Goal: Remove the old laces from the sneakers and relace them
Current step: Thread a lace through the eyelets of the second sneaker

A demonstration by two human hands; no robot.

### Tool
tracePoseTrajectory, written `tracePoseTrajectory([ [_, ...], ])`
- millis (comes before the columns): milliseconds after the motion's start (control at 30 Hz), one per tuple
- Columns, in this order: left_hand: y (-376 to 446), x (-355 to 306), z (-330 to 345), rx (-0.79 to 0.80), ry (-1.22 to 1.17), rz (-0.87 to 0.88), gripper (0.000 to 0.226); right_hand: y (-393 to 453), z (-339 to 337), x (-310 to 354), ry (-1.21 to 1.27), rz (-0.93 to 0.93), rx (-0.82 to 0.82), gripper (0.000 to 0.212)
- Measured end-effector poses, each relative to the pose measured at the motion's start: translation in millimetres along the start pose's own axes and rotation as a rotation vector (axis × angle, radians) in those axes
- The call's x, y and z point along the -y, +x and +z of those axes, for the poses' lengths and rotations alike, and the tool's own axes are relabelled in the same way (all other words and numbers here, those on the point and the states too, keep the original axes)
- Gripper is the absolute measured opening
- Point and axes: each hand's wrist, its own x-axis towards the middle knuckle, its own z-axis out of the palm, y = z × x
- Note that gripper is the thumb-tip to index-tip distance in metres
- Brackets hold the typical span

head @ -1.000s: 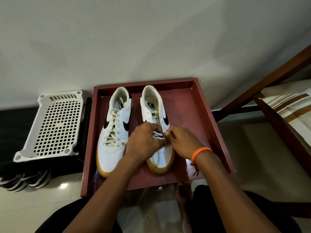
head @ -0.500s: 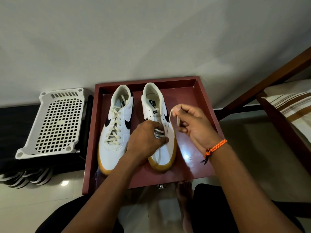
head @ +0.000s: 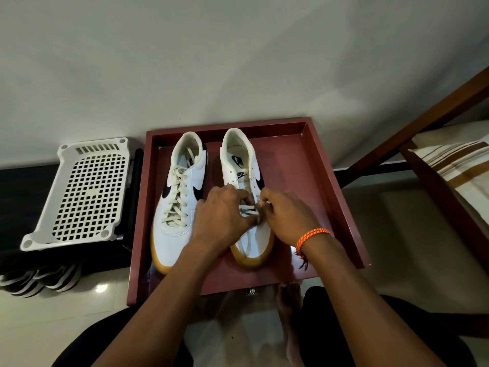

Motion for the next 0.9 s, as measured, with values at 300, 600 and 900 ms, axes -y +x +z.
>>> tracePoseTrajectory([
  [300,2,2,-1,0.021,-0.028,0.006,0.036,5,-42,7,0.928,-0.002,0.061,0.022],
  [600,2,3,0,0.027,-0.049,0.012,0.031,2,-58,13,1.521,0.107,-0.176,0.018],
  [900,3,4,1,0.014,-0.085,0.039,0.027,-2,1,8,0.047,0.017,0.058,0.017],
])
